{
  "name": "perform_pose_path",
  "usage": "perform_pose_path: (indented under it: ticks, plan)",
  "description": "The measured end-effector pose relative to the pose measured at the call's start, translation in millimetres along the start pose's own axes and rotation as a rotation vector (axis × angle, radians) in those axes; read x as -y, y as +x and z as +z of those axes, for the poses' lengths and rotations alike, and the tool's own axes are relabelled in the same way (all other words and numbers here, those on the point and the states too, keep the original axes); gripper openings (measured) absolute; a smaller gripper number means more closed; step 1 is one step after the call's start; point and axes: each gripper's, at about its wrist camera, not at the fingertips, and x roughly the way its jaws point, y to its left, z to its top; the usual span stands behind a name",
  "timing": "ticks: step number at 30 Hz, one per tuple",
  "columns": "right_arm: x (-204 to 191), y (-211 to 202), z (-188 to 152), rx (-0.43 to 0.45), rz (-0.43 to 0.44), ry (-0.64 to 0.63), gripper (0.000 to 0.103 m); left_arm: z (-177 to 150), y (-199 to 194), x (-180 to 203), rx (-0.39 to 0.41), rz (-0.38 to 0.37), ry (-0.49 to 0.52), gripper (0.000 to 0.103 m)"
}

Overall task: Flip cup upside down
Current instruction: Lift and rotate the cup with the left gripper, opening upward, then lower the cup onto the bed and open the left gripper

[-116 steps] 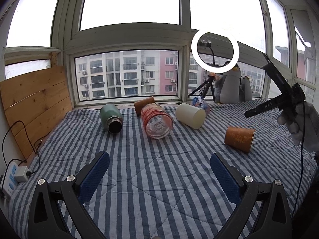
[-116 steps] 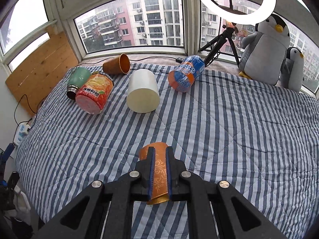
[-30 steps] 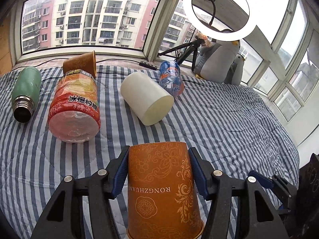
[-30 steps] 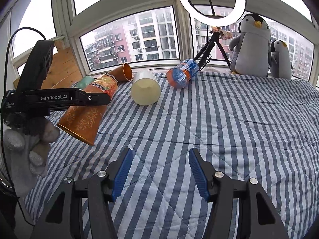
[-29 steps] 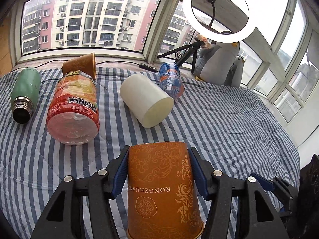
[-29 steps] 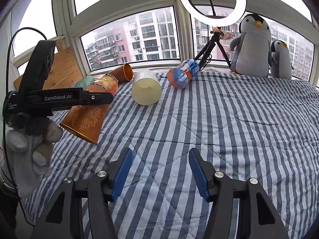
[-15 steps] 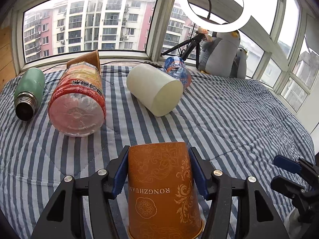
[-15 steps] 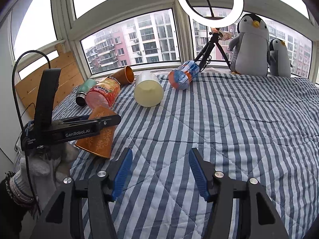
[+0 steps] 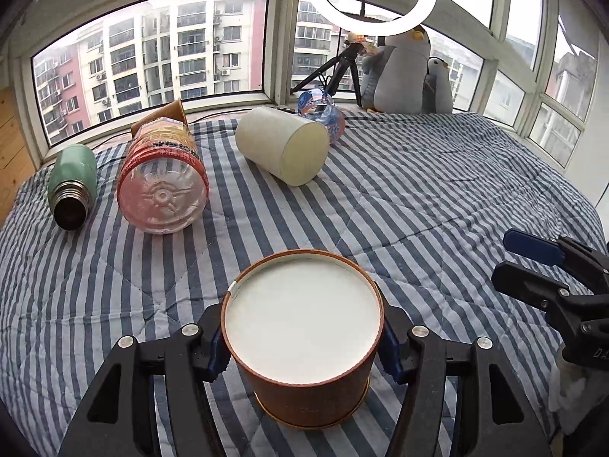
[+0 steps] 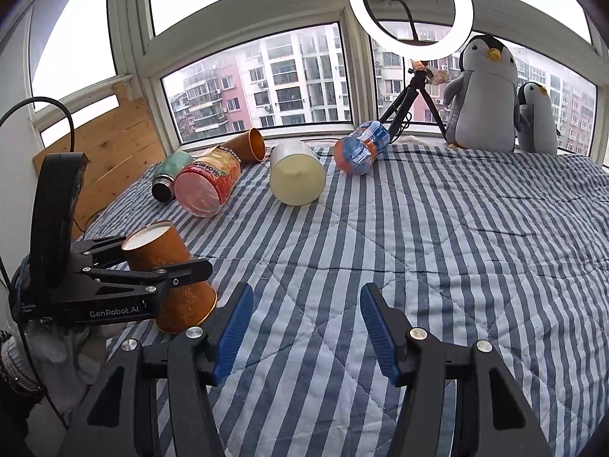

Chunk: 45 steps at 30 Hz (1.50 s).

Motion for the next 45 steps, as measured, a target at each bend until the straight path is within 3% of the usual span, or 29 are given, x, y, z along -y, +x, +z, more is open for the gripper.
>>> perform_pose_path:
  ticks: [5,18,20,26,37,45]
  plan:
    - [-12,-11,-4,0.051,-0.04,-0.04,0.055,-1,-13,-2,0.062,0.004,-0.011,0.075]
    - [-35,-20,-14,0.085,-0.099,-0.086,0.055,-5,-7,-11,0.054,-0.037,-0.061,0.075]
    - [-36,-21,-15,0.089,-0.106,-0.089,0.055,-6,-11,-10,0.062,-0.045,-0.055,0.083]
    - [-42,-26,-19,0.107,-0.112,-0.079,0.055,-10,-32,-9,0.091,-0.04,-0.048,0.088]
    - [-52,-54,-25,0.229,-0.148,-0.057,0.064,-40,-135,-27,0.346,0.076,-0.063,0.096]
    - [-63,-64,-35,0.293,-0.174,-0.057,0.074,-81,-195,-43,0.51,0.219,-0.092,0.102]
